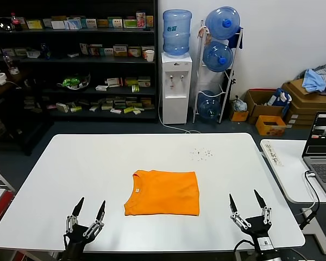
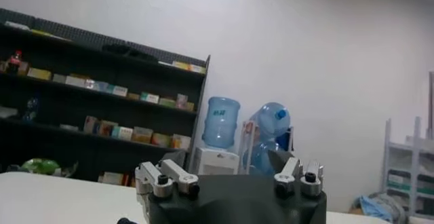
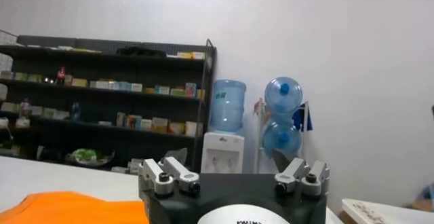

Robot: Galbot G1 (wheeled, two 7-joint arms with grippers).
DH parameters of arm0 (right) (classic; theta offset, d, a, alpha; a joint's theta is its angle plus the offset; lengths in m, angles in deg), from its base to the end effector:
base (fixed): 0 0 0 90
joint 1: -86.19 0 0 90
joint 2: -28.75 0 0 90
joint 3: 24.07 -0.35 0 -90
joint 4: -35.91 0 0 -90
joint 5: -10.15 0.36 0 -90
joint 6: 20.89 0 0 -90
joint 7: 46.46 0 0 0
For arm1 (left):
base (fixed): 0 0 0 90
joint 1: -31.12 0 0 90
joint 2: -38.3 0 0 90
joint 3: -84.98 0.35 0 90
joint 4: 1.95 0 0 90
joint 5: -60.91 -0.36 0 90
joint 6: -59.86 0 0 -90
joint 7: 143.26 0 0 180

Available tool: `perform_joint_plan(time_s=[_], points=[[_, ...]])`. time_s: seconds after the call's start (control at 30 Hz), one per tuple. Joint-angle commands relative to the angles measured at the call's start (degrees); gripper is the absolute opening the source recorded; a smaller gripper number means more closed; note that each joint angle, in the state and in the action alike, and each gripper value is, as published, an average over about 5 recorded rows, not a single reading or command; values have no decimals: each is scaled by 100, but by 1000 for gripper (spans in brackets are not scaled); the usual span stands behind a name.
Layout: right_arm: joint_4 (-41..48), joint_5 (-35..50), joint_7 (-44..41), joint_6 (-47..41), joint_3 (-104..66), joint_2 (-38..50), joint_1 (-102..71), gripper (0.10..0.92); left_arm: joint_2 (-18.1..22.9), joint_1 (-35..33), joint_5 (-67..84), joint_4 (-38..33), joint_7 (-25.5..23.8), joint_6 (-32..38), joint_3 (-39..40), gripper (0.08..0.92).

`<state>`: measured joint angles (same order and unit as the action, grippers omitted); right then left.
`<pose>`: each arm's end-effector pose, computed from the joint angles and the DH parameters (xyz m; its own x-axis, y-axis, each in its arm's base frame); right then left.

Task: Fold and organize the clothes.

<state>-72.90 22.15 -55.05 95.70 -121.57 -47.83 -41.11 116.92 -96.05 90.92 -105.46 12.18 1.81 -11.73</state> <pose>0.1371 -0.0976 -0.3775 -0.9797 -0.1330 -0.1498 -0.1206 0.9887 -0.0888 0.1244 0.0926 -0.4113 -0.9503 0.2022 -0.2367 0.2451 0.9548 -0.1684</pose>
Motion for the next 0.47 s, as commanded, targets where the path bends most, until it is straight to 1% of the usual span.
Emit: perform_joint_plan(time_s=[0.03,0.47], points=[[45,-224,-194,396,-210,-282,-122,823,209,-290,-100,102,-441,403,-286,823],[47,-302,-195,367,-195,-261,-111,823,185,-344,-90,94,-436,435,-310,823]])
